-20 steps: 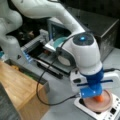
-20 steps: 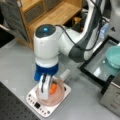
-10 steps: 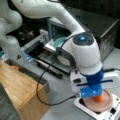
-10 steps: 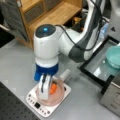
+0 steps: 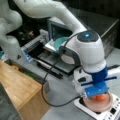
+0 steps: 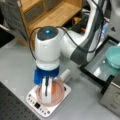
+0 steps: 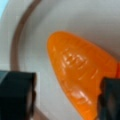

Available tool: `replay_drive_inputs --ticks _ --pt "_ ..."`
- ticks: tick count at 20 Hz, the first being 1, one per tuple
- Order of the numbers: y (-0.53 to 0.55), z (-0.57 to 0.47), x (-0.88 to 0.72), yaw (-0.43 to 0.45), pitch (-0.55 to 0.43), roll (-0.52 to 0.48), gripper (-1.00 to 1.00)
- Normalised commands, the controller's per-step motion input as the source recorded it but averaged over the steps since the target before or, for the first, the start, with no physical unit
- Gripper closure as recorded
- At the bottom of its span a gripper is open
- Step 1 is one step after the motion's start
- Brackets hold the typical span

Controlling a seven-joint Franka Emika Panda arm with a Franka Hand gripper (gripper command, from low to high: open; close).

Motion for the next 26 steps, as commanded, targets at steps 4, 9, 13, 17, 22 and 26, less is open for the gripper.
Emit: replay_drive_inputs --ticks 4,9,13,17,22,26 --pt "-0.04 0.2 0.4 0.237 0.249 -0.304 -1.0" --pt "-0.03 0.21 0.37 0.215 0.292 -0.318 -1.0" --pt "-0.01 0.2 0.37 0.209 0.316 -0.344 -1.0" --pt "0.01 0.22 0.32 0.475 0.412 -0.431 -1.0" --pt "0.02 0.24 0.27 0.917 0.45 -0.438 -1.0" --pt "0.02 0.21 0.29 0.638 0.388 -0.414 -1.0"
